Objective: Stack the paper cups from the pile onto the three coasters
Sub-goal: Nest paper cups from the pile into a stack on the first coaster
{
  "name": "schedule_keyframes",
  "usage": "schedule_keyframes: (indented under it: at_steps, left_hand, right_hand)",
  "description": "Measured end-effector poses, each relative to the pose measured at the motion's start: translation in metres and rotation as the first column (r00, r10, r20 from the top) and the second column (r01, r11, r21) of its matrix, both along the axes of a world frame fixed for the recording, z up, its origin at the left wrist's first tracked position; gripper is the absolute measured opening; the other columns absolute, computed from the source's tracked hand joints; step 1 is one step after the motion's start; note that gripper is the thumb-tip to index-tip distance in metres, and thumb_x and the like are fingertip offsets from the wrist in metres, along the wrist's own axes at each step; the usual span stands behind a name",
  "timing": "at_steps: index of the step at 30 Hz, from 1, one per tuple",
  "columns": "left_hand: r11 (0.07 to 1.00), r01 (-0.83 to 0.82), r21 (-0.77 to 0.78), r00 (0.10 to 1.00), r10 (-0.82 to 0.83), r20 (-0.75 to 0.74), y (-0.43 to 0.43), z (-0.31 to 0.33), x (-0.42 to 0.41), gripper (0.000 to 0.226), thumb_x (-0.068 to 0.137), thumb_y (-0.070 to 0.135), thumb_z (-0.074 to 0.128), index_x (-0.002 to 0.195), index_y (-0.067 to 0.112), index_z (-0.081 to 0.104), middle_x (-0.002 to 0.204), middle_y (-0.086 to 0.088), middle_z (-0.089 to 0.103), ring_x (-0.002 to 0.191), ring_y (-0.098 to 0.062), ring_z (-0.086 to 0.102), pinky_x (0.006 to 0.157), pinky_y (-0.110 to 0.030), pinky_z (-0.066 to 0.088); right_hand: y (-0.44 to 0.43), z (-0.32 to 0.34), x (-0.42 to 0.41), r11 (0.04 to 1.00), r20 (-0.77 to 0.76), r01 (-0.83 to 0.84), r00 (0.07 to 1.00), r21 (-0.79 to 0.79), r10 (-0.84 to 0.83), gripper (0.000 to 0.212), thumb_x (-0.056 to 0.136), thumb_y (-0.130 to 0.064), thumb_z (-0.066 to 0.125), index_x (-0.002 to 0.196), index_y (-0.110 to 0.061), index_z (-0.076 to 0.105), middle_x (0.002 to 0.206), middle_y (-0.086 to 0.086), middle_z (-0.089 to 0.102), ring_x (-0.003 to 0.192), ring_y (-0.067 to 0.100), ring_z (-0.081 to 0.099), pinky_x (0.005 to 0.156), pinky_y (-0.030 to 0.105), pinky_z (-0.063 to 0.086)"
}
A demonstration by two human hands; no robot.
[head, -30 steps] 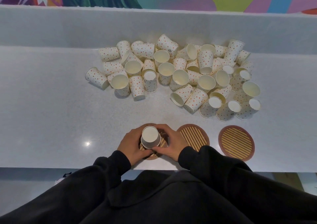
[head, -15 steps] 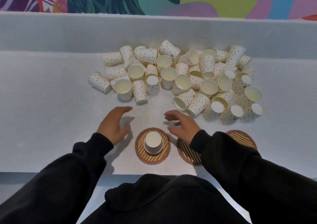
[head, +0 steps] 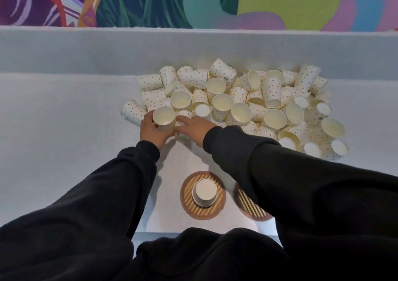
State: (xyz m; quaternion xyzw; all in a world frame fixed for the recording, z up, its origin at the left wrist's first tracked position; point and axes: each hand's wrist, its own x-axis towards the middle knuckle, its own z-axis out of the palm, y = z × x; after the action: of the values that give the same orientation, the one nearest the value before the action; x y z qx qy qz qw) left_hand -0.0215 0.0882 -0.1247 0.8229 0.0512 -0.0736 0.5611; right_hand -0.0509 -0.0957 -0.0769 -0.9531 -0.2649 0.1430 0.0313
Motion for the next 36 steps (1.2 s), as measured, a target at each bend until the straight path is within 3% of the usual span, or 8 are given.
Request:
schedule_keyframes:
  at_steps: [8,10,14,19,22,25,30,36]
  left_hand:
    - [0.997,0.072,0.009,0.996,-0.071,-0.062,0.005,-0.012,0.001,0.071,0.073,0.016,0.089,0.134,0.016,0.054,0.117,0.007,0.061,0.11,-0.019,0.06,0.1,-0.038,0.05]
    - [0.994,0.104,-0.027,0.991,-0.105,-0.081,0.008,-0.012,-0.003,0.072,0.072,0.024,0.089,0.135,0.02,0.053,0.12,0.008,0.064,0.114,-0.018,0.061,0.102,-0.041,0.051]
    - [0.983,0.11,-0.145,0.988,-0.124,-0.092,0.016,0.0,-0.012,0.077,0.072,0.026,0.087,0.139,0.018,0.05,0.13,0.002,0.064,0.119,-0.017,0.062,0.106,-0.046,0.051]
    - [0.942,0.116,-0.316,0.989,-0.139,-0.052,0.019,0.03,-0.037,0.078,0.073,0.027,0.079,0.143,0.015,0.048,0.136,-0.006,0.064,0.123,-0.026,0.063,0.096,-0.047,0.057]
    - [0.917,0.157,-0.368,0.984,-0.177,-0.021,0.014,0.053,-0.062,0.07,0.073,0.034,0.076,0.139,0.024,0.052,0.132,-0.001,0.067,0.12,-0.024,0.065,0.087,-0.041,0.06]
    - [0.923,0.175,-0.342,0.984,-0.175,0.032,0.009,0.071,-0.087,0.05,0.075,0.045,0.075,0.122,0.033,0.067,0.12,0.002,0.071,0.114,-0.026,0.065,0.085,-0.042,0.056]
    - [0.941,0.231,-0.246,0.973,-0.219,0.077,0.005,0.098,-0.134,0.055,0.07,0.042,0.08,0.123,0.036,0.066,0.112,0.003,0.066,0.093,-0.018,0.063,0.065,-0.04,0.051]
    - [0.967,0.243,0.073,0.944,-0.253,0.21,0.004,0.126,-0.175,0.059,0.063,0.032,0.089,0.114,0.035,0.059,0.118,0.007,0.06,0.11,-0.02,0.064,0.074,-0.036,0.059]
  right_hand:
    - [-0.011,-0.015,0.004,0.978,0.097,-0.137,0.983,-0.16,0.154,0.047,0.106,-0.031,0.048,0.153,-0.025,0.044,0.162,0.009,0.036,0.132,0.036,0.051,0.088,0.04,0.043]
    - [-0.015,-0.018,0.0,0.99,0.103,-0.106,0.988,-0.092,0.115,0.05,0.106,-0.035,0.049,0.155,-0.027,0.042,0.156,0.011,0.044,0.131,0.037,0.053,0.093,0.043,0.046]
    - [-0.03,-0.018,-0.013,0.986,0.165,-0.047,0.986,0.157,0.021,0.056,0.092,-0.006,0.068,0.145,-0.02,0.056,0.147,0.018,0.049,0.115,0.042,0.059,0.082,0.045,0.055]
    - [-0.05,0.007,-0.044,0.729,-0.032,0.252,0.953,0.637,-0.302,0.059,0.091,-0.029,0.077,0.145,-0.019,0.054,0.138,0.006,0.057,0.108,0.016,0.06,0.089,0.023,0.047]
    - [-0.062,0.017,-0.072,0.461,-0.234,0.446,0.864,0.767,-0.446,0.059,0.087,-0.029,0.083,0.14,-0.023,0.057,0.126,-0.005,0.063,0.083,0.007,0.058,0.075,0.011,0.045]
    - [-0.074,0.017,-0.102,0.293,-0.365,0.535,0.801,0.792,-0.475,0.054,0.087,-0.029,0.083,0.135,-0.028,0.059,0.119,-0.011,0.066,0.082,0.011,0.061,0.074,0.015,0.049]
    - [-0.096,0.024,-0.148,0.156,-0.465,0.58,0.763,0.8,-0.45,0.05,0.09,-0.03,0.08,0.135,-0.031,0.059,0.123,-0.011,0.066,0.097,0.007,0.062,0.084,0.023,0.052]
    - [-0.1,0.023,-0.189,0.119,-0.486,0.589,0.751,0.8,-0.448,0.047,0.09,-0.029,0.08,0.13,-0.037,0.057,0.124,-0.015,0.065,0.11,0.011,0.062,0.083,0.022,0.055]
